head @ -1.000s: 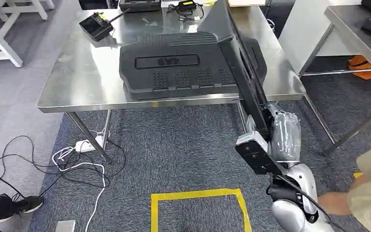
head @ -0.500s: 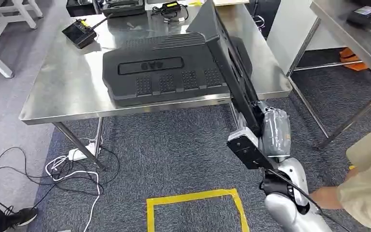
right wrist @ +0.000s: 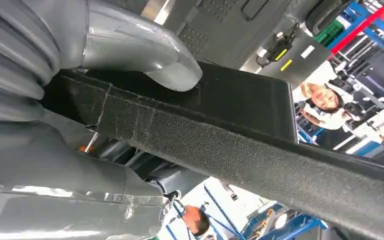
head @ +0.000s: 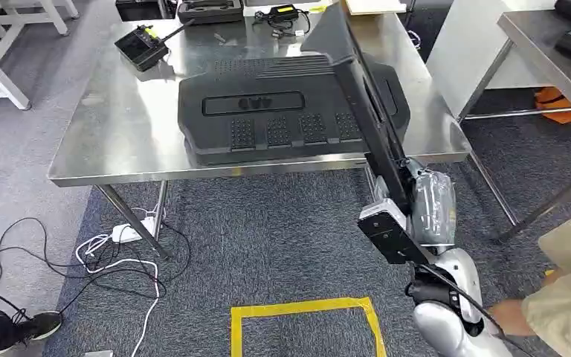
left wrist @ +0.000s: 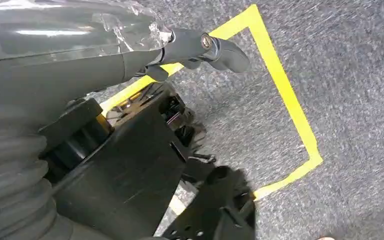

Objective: Take the parts from the cabinet and place them on the table.

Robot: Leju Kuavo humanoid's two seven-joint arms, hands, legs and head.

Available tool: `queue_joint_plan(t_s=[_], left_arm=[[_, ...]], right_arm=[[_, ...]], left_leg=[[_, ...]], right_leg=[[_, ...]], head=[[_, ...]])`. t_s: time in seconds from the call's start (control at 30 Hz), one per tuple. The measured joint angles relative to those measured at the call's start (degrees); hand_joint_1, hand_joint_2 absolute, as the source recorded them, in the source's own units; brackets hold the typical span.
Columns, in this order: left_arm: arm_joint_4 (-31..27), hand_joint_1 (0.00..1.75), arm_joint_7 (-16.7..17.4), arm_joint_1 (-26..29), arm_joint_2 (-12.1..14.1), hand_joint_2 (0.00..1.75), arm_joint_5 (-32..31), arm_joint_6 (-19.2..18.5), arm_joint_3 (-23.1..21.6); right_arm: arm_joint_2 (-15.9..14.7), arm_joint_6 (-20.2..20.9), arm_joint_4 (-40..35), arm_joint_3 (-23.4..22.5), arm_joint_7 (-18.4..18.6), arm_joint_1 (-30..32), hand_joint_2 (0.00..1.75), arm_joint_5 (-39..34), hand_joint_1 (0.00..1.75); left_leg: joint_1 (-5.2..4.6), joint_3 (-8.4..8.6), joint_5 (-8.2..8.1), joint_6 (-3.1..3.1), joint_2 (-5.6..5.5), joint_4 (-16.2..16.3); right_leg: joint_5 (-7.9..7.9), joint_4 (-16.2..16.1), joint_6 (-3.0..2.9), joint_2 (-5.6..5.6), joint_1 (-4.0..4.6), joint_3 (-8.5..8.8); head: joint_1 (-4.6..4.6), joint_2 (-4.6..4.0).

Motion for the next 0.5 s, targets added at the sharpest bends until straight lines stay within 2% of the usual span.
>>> queue_joint_plan(t_s=[0.03, 0.07, 0.1, 0.13, 0.2, 0.23, 0.3, 0.33, 0.37, 0.4, 0.43, 0.5], left_arm=[[0.0, 0.0, 0.0, -0.1, 0.0, 1.75, 0.1, 0.0, 0.0], [0.0, 0.0, 0.0, -0.1, 0.0, 1.75, 0.0, 0.0, 0.0], [0.0, 0.0, 0.0, 0.0, 0.0, 1.75, 0.0, 0.0, 0.0], [0.0, 0.0, 0.0, 0.0, 0.0, 1.75, 0.0, 0.0, 0.0], [0.0, 0.0, 0.1, 0.0, 0.0, 1.75, 0.0, 0.1, 0.0], [0.0, 0.0, 0.1, -0.1, 0.0, 1.75, 0.0, 0.2, 0.0], [0.0, 0.0, 0.1, 0.0, 0.0, 1.75, -0.1, 0.2, 0.0], [0.0, 0.0, 0.1, 0.1, 0.0, 1.75, -0.1, 0.2, 0.0], [0.0, 0.0, 0.1, 0.1, 0.0, 1.75, -0.2, 0.1, 0.0], [0.0, 0.0, 0.1, 0.2, 0.0, 1.75, -0.3, 0.1, 0.0], [0.0, 0.0, 0.1, 0.1, 0.0, 1.75, -0.4, 0.1, 0.0], [0.0, 0.0, 0.1, 0.1, 0.0, 1.75, -0.4, 0.0, 0.0]], right_arm=[[0.0, 0.0, 0.2, 0.0, -0.1, -0.1, 1.75, -0.1, 1.75], [0.0, 0.0, 0.3, 0.0, -0.2, -0.1, 1.75, -0.2, 1.75], [0.0, 0.0, 0.4, 0.0, -0.2, 0.0, 1.75, -0.2, 1.75], [0.0, 0.0, 0.5, 0.0, -0.4, -0.1, 1.75, -0.2, 1.75], [0.0, -0.1, 0.6, 0.0, -0.5, -0.1, 1.75, -0.4, 1.75], [0.0, -0.3, 0.6, 0.0, -0.5, -0.1, 1.75, -0.4, 1.75], [0.0, -0.4, 0.6, 0.0, -0.5, -0.2, 1.75, -0.4, 1.75], [0.0, -0.4, 0.6, 0.0, -0.5, -0.2, 1.75, -0.4, 1.75], [0.0, -0.5, 0.7, 0.0, -0.5, -0.2, 1.75, -0.4, 1.75], [0.0, -0.6, 0.8, 0.0, -0.4, -0.2, 1.75, -0.5, 1.75], [0.0, -0.6, 0.9, 0.0, -0.4, -0.2, 1.75, -0.5, 1.75], [0.0, -0.7, 0.9, 0.0, -0.4, -0.2, 1.75, -0.6, 1.75]], left_leg=[[-0.43, -0.28, -0.43, -0.55, -0.04, 0.5], [-0.42, -0.37, -0.47, -0.7, -0.05, 0.5], [-0.41, -0.27, -0.46, -0.77, -0.05, 0.4], [-0.35, -0.09, -0.41, -1.18, -0.03, 0.1], [-0.21, -0.01, -1.47, -1.89, 0.02, 1.4], [-0.27, -1.16, -2.96, -2.13, 0.06, 3.9], [-0.1, -4.73, -6.24, -2.47, 0.07, 11.1], [-0.02, -7.7, -8.06, -2.62, 0.07, 16.6], [0.01, -9.63, -8.13, -2.66, 0.06, 19.4], [0.02, -9.71, -6.66, -2.5, 0.06, 18.6], [0.0, -8.59, -4.16, -2.27, 0.06, 15.5], [-0.13, -4.36, 1.6, -1.5, 0.04, 5.6]], right_leg=[[-1.0, -0.5, -0.27, 0.08, 0.47, 0.39], [-0.92, -0.4, -0.91, 0.31, 0.25, 0.18], [-1.02, -0.4, -1.08, 0.35, 0.4, 0.17], [-1.08, -0.4, -1.46, 0.4, 0.62, 0.18], [-0.95, -0.9, -2.16, 0.24, 0.18, 0.71], [-1.15, -1.0, -2.49, 0.14, 0.14, 0.91], [-1.37, -1.0, -2.82, -0.03, 0.22, 1.18], [-1.52, -1.0, -3.01, -0.08, 0.32, 1.33], [-1.7, -0.9, -3.04, -0.06, 0.35, 1.52], [-1.86, -0.9, -3.01, -0.02, 0.35, 1.77], [-2.06, -0.9, -2.95, 0.08, 0.35, 2.08], [-2.51, -1.0, -2.65, 0.21, 0.37, 2.91]], head=[[0.29, 0.0], [0.33, 0.0], [-0.13, 0.0], [-0.39, 0.0], [-0.44, 0.0], [-1.09, 0.0], [-1.66, 0.0], [-1.81, 0.0], [-2.03, 0.0], [-2.1, -0.02], [-2.18, 0.0], [-2.43, 0.0]])
